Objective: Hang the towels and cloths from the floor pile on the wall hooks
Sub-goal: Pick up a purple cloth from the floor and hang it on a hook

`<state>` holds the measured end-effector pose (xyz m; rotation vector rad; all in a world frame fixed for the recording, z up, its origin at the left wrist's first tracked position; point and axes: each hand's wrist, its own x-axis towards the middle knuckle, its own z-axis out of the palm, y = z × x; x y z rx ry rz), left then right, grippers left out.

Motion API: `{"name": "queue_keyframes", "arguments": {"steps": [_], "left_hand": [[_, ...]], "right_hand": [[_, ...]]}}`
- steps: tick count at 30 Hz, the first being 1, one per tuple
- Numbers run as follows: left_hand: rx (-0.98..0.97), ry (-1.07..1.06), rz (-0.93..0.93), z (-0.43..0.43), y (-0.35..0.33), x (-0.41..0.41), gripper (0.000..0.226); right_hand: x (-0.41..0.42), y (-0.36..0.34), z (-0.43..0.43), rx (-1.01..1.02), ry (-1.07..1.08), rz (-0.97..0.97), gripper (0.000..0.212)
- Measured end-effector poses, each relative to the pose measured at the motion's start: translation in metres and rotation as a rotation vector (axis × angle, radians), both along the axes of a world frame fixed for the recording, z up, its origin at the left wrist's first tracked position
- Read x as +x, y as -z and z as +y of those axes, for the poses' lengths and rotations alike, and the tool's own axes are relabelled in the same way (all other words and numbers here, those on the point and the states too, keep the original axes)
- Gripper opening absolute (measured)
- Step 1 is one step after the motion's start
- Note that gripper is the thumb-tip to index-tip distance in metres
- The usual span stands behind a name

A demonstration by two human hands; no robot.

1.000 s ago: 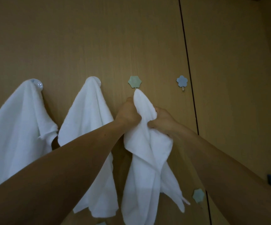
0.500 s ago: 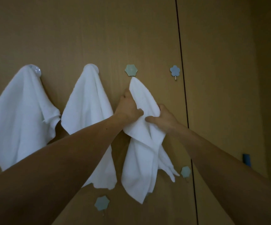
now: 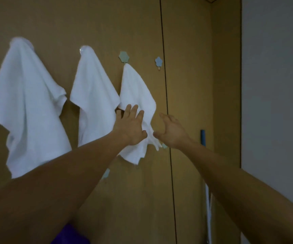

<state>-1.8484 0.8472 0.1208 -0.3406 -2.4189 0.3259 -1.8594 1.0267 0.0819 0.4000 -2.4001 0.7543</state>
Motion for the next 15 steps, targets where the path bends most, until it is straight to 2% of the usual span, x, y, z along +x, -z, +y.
{"name": "queue_keyframes", "arguments": {"steps": [5, 10, 15], "left_hand": [[0.037, 0.152, -0.100, 0.000, 0.085, 0.043, 0.075], [0.056, 0.248, -0.424, 0.033, 0.189, 0.085, 0.082], [0.003, 0.334, -0.667, 0.089, 0.275, 0.136, 0.085]], "right_hand": [[0.085, 0.083, 0.014, 0.079, 0.135, -0.162, 0.083], [0.172, 0.176, 0.049, 0.146, 0.249, -0.424, 0.086], [0.246, 0.259, 0.094, 0.101, 0.393, -0.618, 0.085]]}}
